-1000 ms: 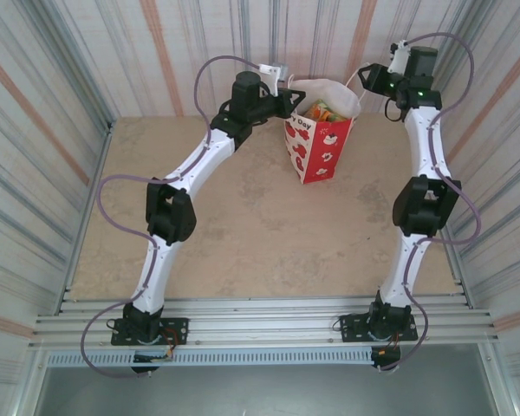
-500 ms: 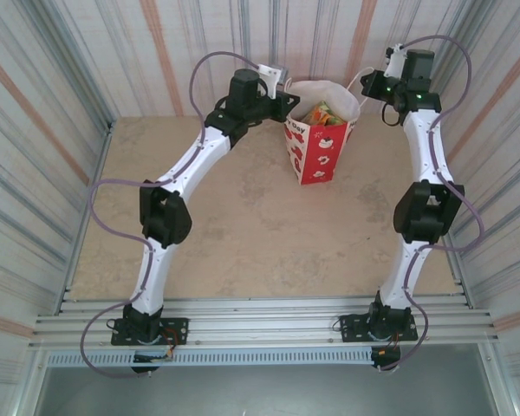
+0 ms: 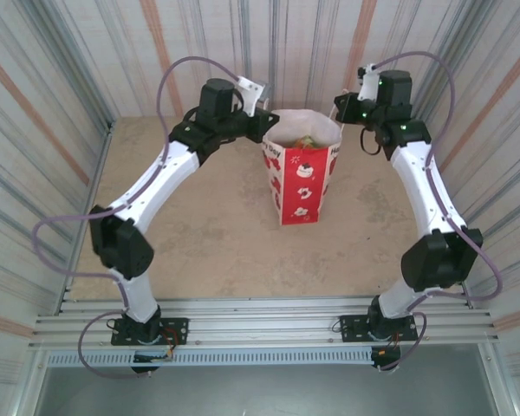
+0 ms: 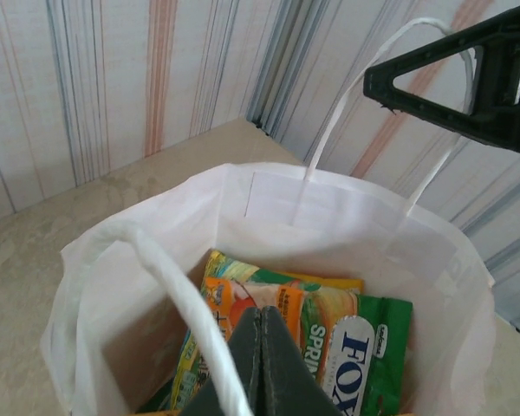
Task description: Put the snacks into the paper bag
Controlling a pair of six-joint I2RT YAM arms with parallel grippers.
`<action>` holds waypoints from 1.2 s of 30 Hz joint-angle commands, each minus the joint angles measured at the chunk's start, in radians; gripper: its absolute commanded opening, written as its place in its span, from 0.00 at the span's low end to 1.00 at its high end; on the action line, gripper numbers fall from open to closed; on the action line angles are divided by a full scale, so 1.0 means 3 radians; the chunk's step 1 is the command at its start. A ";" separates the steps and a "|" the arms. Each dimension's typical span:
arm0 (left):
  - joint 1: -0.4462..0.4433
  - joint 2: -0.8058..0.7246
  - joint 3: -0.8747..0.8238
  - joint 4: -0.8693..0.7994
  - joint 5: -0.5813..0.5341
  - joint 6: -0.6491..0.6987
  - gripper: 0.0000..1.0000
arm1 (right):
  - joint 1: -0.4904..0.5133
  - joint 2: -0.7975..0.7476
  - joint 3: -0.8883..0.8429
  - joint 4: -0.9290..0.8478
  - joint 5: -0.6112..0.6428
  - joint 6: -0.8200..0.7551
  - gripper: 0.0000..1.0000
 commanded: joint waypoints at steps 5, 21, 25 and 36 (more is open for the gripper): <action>0.0066 -0.1116 -0.0977 0.0253 -0.0177 0.0264 0.00 | 0.0549 -0.0677 -0.0634 0.0440 0.0527 0.0061 0.00; 0.0167 -0.2632 -0.2382 -0.0308 -0.0533 0.0331 0.73 | 0.1504 -0.1277 -0.1378 0.0390 0.1023 -0.0090 0.51; 0.0195 -0.2903 -0.2440 -0.0564 -0.0709 0.0338 0.92 | 0.1506 -0.1432 -0.1391 0.0285 0.1065 -0.0225 0.61; 0.0216 -0.3969 -0.3255 -0.0703 -0.1788 -0.0008 0.99 | 0.1347 -0.2213 -0.1853 -0.0039 0.1372 -0.0303 0.69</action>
